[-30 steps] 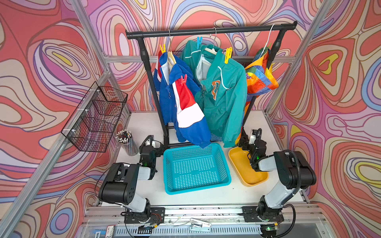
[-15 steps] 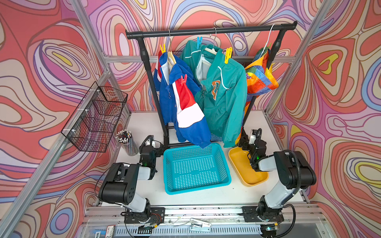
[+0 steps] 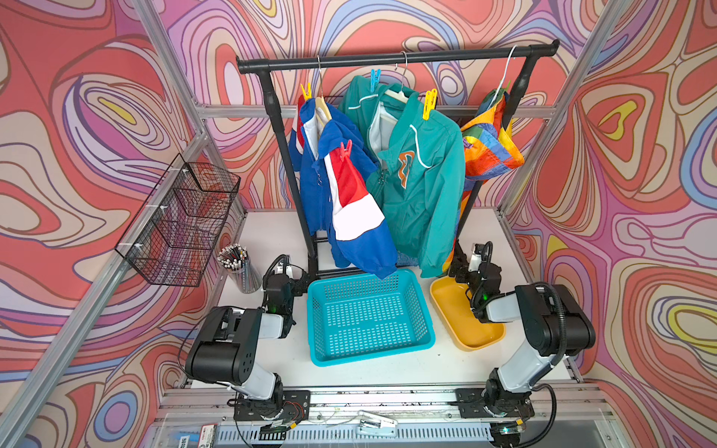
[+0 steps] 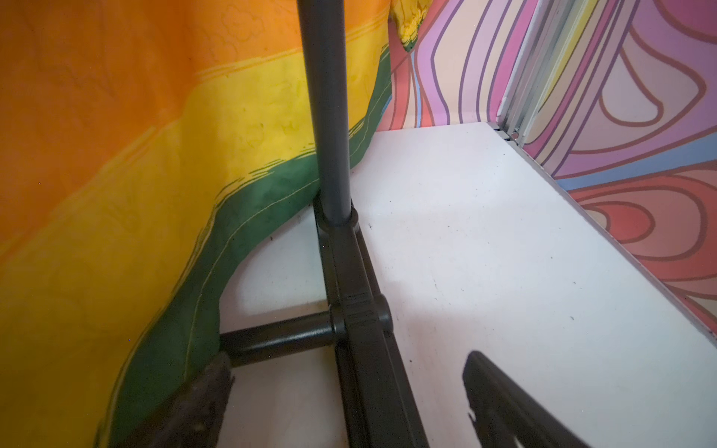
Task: Remove the clothespins securing jackets to the hanger
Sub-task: Adjust the hanger on the clothesline.
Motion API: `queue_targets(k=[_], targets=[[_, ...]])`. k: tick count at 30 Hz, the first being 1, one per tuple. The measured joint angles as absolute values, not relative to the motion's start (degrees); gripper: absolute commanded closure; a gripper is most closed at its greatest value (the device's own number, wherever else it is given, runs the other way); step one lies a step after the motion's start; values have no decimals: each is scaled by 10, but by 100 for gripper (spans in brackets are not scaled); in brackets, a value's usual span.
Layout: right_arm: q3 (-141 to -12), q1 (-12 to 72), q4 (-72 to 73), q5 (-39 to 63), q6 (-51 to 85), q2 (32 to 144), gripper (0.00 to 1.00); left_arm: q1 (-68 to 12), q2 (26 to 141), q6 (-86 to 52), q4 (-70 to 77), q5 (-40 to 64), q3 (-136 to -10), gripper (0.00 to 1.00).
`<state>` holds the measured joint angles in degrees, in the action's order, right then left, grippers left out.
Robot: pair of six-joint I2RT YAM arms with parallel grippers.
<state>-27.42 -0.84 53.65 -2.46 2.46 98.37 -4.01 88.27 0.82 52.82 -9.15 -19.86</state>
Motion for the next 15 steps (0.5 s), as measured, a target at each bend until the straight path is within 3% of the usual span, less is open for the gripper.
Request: queue_targets(k=[15], targets=[[-274, -8, 537, -24, 25, 984, 4, -40, 883, 8, 525, -90, -199, 2]])
